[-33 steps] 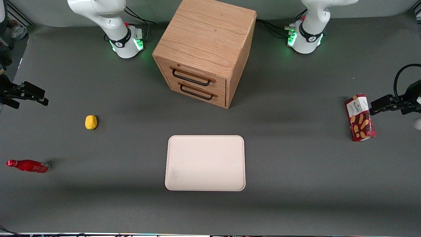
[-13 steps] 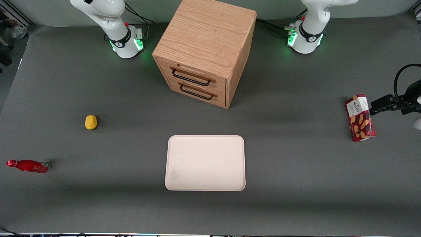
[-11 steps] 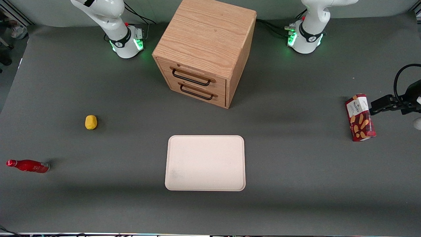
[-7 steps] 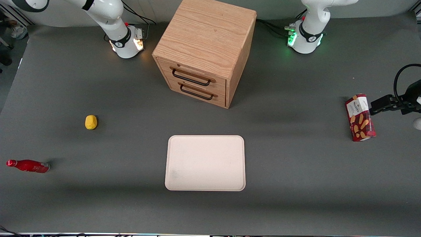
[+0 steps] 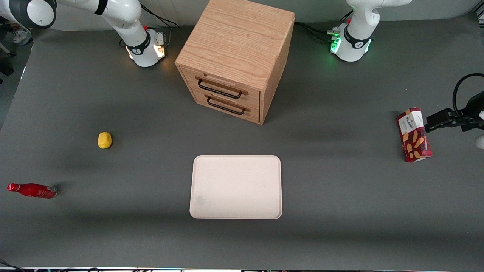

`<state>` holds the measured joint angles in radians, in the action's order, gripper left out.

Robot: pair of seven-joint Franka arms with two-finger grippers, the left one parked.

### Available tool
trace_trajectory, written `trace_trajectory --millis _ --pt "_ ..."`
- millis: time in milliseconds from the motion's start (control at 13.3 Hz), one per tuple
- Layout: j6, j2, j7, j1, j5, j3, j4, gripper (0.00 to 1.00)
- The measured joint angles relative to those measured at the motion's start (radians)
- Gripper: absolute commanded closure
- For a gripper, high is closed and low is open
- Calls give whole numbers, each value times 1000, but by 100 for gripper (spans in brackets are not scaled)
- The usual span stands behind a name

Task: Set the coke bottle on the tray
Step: 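Move the right gripper toward the red Coca-Cola bottle lying on the table, then lower the open right gripper over the bottle and close on it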

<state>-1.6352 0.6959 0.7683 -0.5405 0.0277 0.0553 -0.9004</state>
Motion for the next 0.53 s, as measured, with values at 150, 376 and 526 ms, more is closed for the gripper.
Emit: trace_trajectory --millis 150,376,526 --pt "-20 32 2 -3 3 0 1 0" --pt "-53 76 2 4 3 2 0 0" --pt "-73 100 2 14 3 2 0 0"
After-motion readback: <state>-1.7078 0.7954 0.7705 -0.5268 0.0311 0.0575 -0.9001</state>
